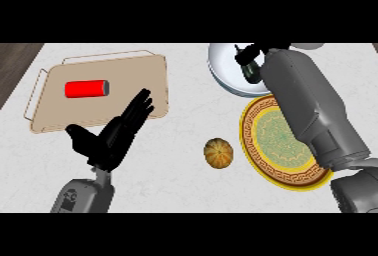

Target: Pick the eggplant from the plate and place it in the bowl

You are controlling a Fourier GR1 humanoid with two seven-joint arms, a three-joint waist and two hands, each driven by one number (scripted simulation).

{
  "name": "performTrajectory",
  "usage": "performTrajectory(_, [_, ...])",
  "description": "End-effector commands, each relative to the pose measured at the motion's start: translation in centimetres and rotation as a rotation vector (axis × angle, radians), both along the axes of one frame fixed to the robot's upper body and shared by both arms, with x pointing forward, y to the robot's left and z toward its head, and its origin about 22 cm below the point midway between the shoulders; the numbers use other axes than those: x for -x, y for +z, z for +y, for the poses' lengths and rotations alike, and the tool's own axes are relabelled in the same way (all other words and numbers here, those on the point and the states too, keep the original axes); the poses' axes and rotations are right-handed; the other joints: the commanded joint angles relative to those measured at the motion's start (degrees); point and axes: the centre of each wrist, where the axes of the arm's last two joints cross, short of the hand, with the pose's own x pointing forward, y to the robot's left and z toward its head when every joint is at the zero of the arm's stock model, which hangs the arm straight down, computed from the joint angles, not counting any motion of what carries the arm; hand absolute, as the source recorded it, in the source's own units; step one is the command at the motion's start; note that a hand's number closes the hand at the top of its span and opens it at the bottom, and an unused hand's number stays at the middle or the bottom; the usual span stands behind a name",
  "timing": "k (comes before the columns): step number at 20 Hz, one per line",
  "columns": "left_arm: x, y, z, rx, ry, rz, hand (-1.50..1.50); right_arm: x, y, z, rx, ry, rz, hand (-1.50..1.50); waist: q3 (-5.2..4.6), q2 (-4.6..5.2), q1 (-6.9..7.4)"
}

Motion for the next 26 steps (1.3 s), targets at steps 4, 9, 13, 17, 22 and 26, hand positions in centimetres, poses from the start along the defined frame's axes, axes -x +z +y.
performTrajectory(4, [0.9,-0.8,0.3,0.008,0.020,0.002,0.00,0.1,-0.5,-1.5,-0.448,0.022,-0.194,-1.50,0.20,-0.38,-0.65])
performTrajectory(9, [2.2,-1.7,1.7,0.004,0.058,0.036,0.00,0.6,-0.3,-3.2,-0.724,0.130,-0.388,-1.50,0.14,-1.76,-3.14])
performTrajectory(13, [2.0,-1.2,3.7,0.003,0.089,0.046,0.00,1.7,-1.4,-3.9,-0.846,0.264,-0.461,-1.50,0.04,-2.43,-5.04])
performTrajectory(17, [1.7,-2.1,3.7,-0.008,0.124,0.041,0.00,3.9,-2.0,-4.8,-0.930,0.330,-0.435,-1.50,-0.06,-2.96,-6.89])
performTrajectory(22, [2.2,-1.3,3.9,-0.012,0.164,0.058,0.00,8.2,-4.6,-7.8,-0.951,0.429,-0.488,-1.50,-0.03,-4.12,-9.51])
performTrajectory(26, [2.9,-2.8,5.6,-0.004,0.200,0.080,0.00,13.2,-7.6,-11.0,-0.934,0.452,-0.466,1.50,-0.14,-4.03,-10.69])
